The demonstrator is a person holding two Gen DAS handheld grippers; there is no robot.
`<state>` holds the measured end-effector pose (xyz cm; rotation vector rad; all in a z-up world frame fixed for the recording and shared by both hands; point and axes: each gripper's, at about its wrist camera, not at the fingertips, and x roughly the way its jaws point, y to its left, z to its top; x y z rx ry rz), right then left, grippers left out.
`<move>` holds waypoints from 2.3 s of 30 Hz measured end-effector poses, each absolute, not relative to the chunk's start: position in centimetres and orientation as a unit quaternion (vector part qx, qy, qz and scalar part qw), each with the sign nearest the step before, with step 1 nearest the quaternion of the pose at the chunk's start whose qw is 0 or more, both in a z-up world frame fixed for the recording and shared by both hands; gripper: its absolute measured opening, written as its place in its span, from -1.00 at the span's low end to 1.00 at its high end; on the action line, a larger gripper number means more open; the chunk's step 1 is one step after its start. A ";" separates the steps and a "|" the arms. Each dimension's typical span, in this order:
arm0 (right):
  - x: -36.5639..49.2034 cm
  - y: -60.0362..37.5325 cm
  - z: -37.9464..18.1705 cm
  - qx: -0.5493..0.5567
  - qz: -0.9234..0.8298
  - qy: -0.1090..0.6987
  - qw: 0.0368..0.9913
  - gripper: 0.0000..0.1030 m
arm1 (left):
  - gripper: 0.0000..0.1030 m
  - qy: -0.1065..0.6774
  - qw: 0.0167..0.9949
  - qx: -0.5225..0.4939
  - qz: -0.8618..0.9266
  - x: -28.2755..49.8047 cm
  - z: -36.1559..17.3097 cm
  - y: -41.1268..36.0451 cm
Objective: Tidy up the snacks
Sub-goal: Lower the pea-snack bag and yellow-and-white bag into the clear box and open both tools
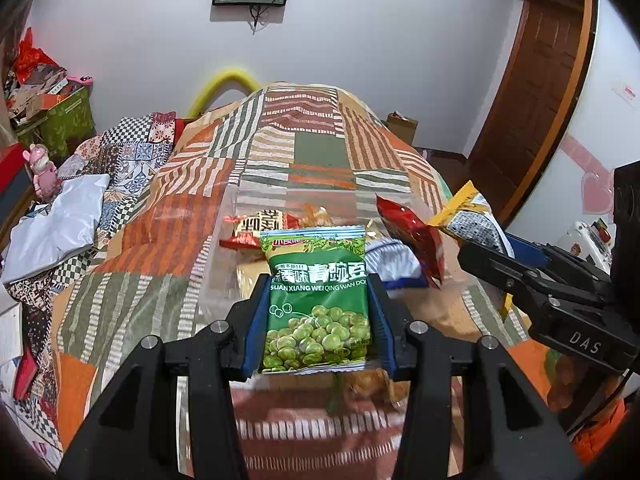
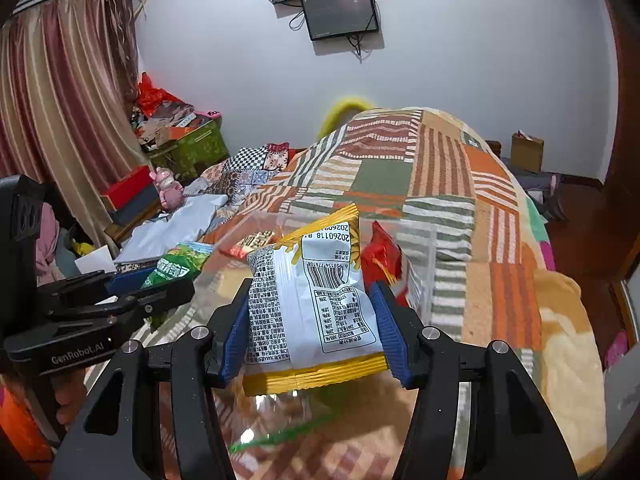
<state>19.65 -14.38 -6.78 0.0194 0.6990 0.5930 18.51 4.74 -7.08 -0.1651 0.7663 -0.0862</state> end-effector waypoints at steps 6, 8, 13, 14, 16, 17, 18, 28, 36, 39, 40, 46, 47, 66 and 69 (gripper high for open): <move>21.6 -12.9 -7.4 0.003 0.288 0.344 0.893 0.04 | -0.12 0.379 0.921 -0.083 -0.040 20.7 -8.1 5.4; 22.2 -12.4 -7.7 -0.001 0.288 0.346 0.893 0.04 | -0.12 0.381 0.920 -0.082 -0.040 21.4 -8.5 5.6; 23.7 -11.3 -8.1 -0.008 0.285 0.350 0.892 0.04 | -0.12 0.384 0.919 -0.081 -0.038 22.9 -9.5 6.1; 24.0 -11.1 -8.2 -0.011 0.285 0.351 0.892 0.04 | -0.12 0.384 0.919 -0.078 -0.037 23.2 -9.7 6.1; 24.6 -10.6 -8.5 -0.019 0.281 0.353 0.892 0.04 | -0.12 0.384 0.920 -0.075 -0.033 23.7 -10.1 6.3; 24.8 -10.5 -8.6 -0.022 0.280 0.354 0.892 0.04 | -0.12 0.385 0.919 -0.075 -0.033 23.8 -10.2 6.4; 25.0 -10.2 -8.8 -0.026 0.279 0.356 0.891 0.04 | -0.12 0.386 0.919 -0.076 -0.032 24.1 -10.5 6.6; 26.2 -8.3 -10.1 -0.057 0.269 0.367 0.889 0.04 | -0.12 0.403 0.911 -0.087 -0.030 25.4 -12.7 7.4; 26.3 -8.2 -10.7 -0.068 0.266 0.376 0.885 0.07 | -0.11 0.411 0.907 -0.087 -0.031 25.3 -13.1 7.3; 25.9 -8.2 -10.3 -0.072 0.266 0.374 0.885 0.11 | -0.08 0.415 0.904 -0.095 -0.031 25.1 -13.0 7.4; 25.7 -8.2 -10.2 -0.072 0.266 0.372 0.886 0.14 | -0.06 0.414 0.905 -0.096 -0.031 24.9 -12.8 7.4; 24.5 -8.8 -9.0 -0.063 0.272 0.364 0.889 0.24 | 0.12 0.397 0.913 -0.093 -0.029 23.1 -11.0 7.4; 24.2 -9.0 -8.8 -0.064 0.271 0.362 0.890 0.24 | 0.15 0.395 0.914 -0.092 -0.028 22.8 -10.8 7.4; 17.9 -17.1 -8.0 -0.045 0.236 0.358 0.902 0.36 | 0.55 0.420 0.903 -0.055 -0.079 16.5 -10.8 0.8; 17.4 -18.3 -8.3 -0.039 0.230 0.360 0.903 0.36 | 0.58 0.440 0.891 -0.058 -0.098 16.2 -11.9 -1.0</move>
